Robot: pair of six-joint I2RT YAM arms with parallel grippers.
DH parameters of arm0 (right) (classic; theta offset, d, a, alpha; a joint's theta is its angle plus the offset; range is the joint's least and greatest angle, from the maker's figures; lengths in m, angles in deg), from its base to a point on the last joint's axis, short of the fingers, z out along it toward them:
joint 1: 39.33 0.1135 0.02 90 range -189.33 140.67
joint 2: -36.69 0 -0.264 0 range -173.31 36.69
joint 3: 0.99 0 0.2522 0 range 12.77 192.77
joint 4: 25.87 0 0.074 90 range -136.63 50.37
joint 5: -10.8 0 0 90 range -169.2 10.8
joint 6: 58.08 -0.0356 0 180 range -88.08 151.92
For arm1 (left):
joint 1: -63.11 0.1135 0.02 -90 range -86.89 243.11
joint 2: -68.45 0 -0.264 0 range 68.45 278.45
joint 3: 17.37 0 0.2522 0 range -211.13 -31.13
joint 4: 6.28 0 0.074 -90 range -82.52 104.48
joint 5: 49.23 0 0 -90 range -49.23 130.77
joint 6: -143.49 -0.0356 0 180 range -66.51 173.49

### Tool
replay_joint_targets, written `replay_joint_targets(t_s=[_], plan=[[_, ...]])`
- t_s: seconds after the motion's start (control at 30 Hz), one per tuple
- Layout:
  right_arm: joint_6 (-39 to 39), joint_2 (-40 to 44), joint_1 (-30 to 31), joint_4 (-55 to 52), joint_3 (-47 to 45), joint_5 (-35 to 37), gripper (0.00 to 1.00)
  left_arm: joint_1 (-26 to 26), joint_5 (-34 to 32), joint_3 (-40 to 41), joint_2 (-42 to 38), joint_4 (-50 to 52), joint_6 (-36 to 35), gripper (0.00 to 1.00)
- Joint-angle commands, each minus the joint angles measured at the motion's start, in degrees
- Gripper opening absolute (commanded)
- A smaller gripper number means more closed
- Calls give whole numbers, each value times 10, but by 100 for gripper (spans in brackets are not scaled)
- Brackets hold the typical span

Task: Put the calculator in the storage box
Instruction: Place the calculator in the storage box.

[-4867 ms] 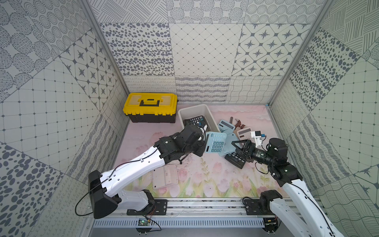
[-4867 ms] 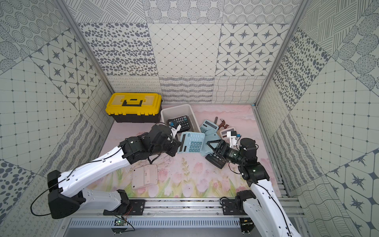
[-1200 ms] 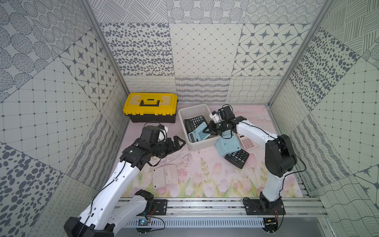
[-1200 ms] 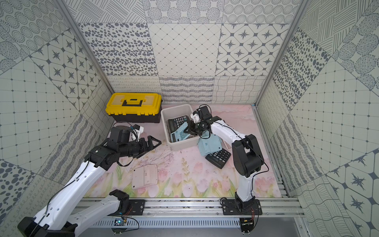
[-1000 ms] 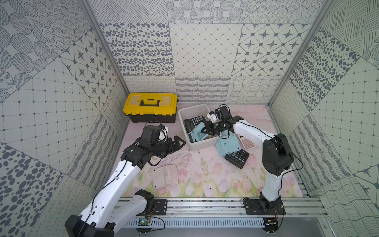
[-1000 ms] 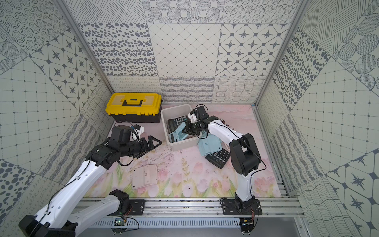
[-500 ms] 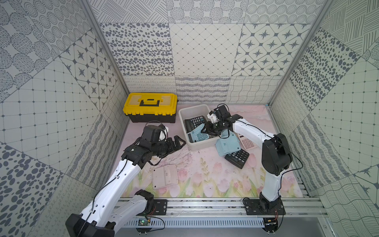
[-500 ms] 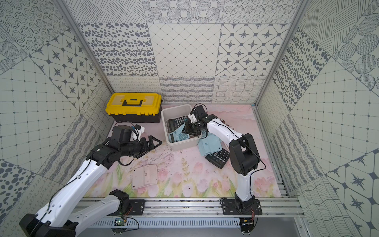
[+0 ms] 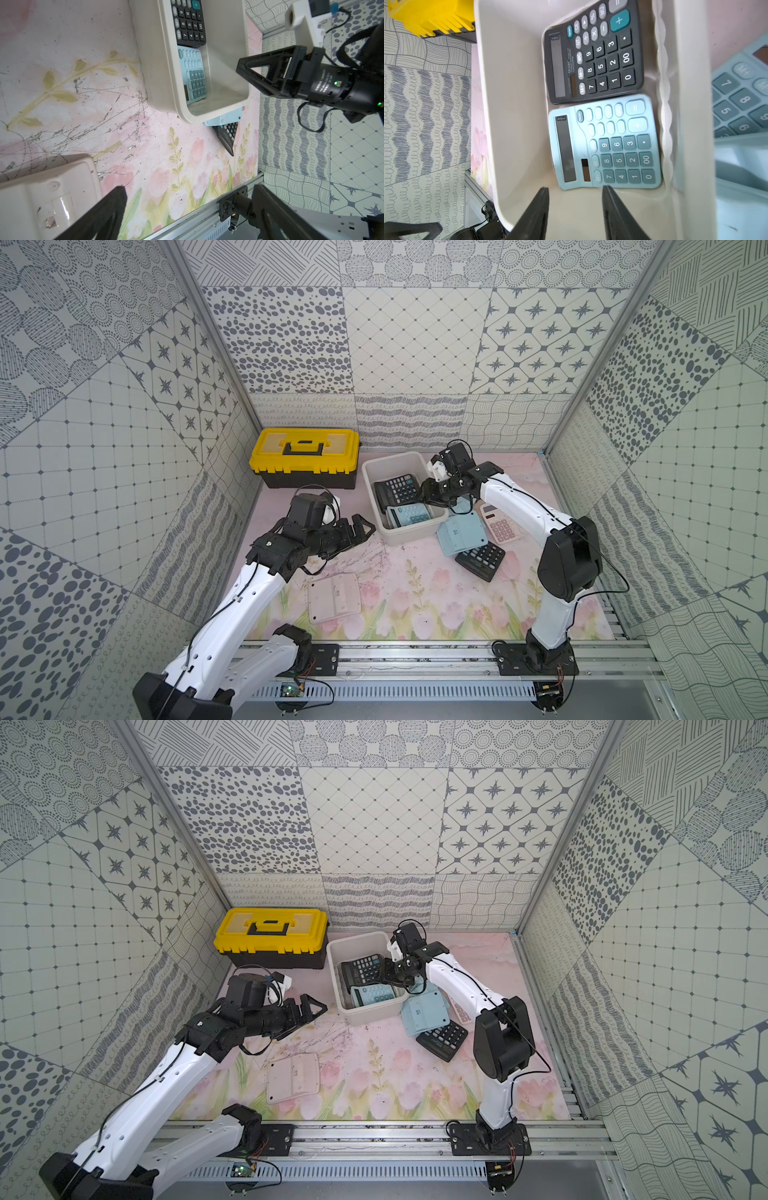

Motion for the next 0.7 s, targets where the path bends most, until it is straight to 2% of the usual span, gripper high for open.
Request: replay_joint_targets(t_s=[0.0, 0.23, 0.5, 0.67], plan=[[15, 33, -5, -6, 15, 0, 48, 2, -47, 14, -11, 24, 4, 100], [9, 85, -1, 21, -23, -46, 52, 3, -107, 69, -47, 67, 56, 100], [3, 178, 16, 67, -118, -62, 66, 5, -148, 125, -100, 137, 94, 100], [15, 222, 39, 83, -170, -62, 73, 4, -151, 158, -124, 179, 133, 100]])
